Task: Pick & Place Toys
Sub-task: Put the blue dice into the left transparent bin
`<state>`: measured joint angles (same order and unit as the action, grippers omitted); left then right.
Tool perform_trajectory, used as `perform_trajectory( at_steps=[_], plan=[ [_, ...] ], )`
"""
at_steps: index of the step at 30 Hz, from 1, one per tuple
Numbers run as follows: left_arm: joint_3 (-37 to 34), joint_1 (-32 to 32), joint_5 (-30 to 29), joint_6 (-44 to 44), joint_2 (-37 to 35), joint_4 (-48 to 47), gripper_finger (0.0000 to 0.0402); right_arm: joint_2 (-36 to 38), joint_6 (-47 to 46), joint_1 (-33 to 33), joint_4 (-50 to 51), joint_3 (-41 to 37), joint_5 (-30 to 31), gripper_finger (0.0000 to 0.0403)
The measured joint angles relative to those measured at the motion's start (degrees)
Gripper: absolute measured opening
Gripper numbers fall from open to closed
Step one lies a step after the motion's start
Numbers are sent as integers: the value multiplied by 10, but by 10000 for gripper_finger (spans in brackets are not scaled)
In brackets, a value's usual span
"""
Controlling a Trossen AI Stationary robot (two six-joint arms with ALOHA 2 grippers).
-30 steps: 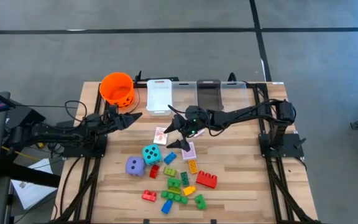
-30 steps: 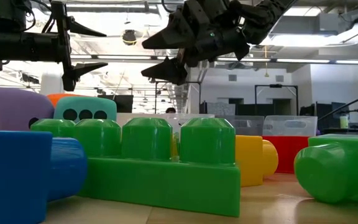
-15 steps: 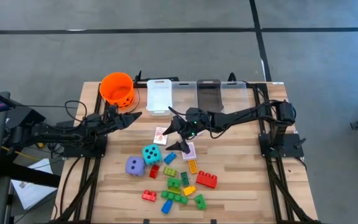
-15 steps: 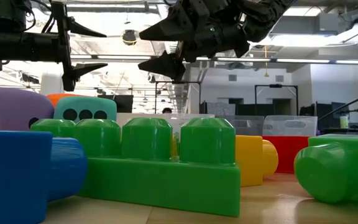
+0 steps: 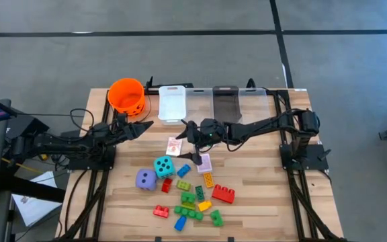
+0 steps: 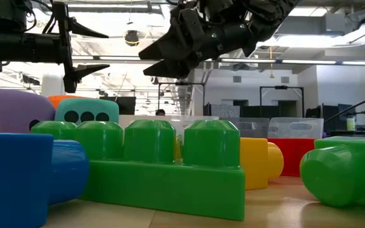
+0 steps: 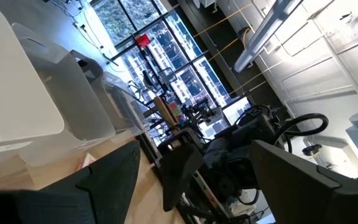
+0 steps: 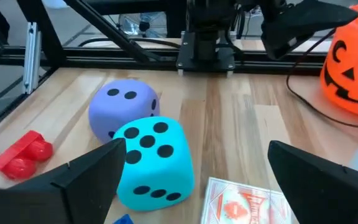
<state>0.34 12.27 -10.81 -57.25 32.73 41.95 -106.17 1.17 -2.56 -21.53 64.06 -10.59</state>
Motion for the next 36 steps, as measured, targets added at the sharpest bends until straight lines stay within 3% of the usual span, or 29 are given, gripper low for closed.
perform_trajectory(
  at_steps=[6,15,18,23,36],
  plan=[
    [0,0,-2,24,0,0,298,-27,-33,3,-43,-6,-2,386],
    [0,0,-17,56,0,4,298,-103,-149,-13,-211,-7,-31,386],
    [0,0,-17,56,0,4,298,-108,-115,-19,-258,-5,-35,386],
    [0,0,-17,56,0,-10,298,-123,-4,-5,-243,-6,-56,386],
    [0,0,-16,56,0,-11,298,-148,21,38,-235,-7,-82,386]
  ],
)
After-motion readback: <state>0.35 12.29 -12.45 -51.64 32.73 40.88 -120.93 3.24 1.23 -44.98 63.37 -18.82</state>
